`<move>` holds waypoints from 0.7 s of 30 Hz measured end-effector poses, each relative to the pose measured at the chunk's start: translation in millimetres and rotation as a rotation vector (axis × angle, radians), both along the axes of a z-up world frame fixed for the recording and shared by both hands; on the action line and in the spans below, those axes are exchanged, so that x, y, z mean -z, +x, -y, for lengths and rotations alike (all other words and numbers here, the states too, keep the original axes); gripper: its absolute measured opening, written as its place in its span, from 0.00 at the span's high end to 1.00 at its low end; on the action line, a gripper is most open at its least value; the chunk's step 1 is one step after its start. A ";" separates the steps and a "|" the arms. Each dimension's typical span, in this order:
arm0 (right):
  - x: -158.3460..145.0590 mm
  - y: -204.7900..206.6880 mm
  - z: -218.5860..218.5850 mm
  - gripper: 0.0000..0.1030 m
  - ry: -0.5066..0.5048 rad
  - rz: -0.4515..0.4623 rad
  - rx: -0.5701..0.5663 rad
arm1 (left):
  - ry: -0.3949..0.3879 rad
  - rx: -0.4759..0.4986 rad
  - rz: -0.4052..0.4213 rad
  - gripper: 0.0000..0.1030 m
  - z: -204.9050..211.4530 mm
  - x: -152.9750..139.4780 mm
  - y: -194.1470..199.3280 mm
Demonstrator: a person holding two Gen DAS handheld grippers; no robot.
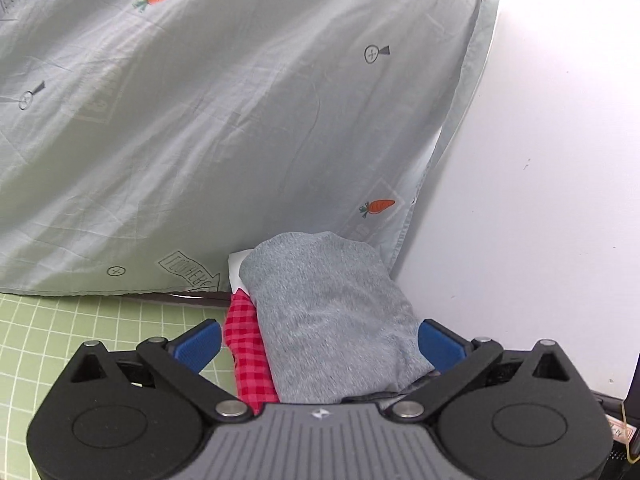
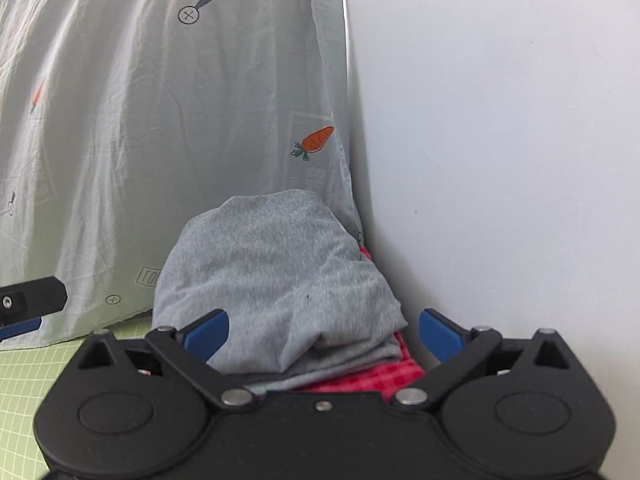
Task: Fold clothes
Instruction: 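Open both grippers and withdraw from the clothes stack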
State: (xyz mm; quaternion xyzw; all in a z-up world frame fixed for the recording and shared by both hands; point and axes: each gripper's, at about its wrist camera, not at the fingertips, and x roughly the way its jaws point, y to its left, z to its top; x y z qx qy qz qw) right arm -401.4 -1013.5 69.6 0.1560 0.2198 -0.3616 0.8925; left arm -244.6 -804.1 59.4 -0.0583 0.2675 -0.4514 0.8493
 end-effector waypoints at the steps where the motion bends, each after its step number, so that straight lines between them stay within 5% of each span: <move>1: -0.5 -7.7 -11.2 0.00 0.007 0.003 0.004 | 0.013 -0.018 0.014 0.00 -7.4 -2.0 -9.2; 11: 6.3 -76.6 -108.4 0.00 0.058 -0.012 0.056 | 0.172 0.030 0.010 0.00 -73.5 10.7 -80.5; 21: 26.4 -115.6 -166.9 0.00 0.064 -0.094 0.073 | 0.256 0.051 -0.001 0.00 -119.1 30.8 -111.2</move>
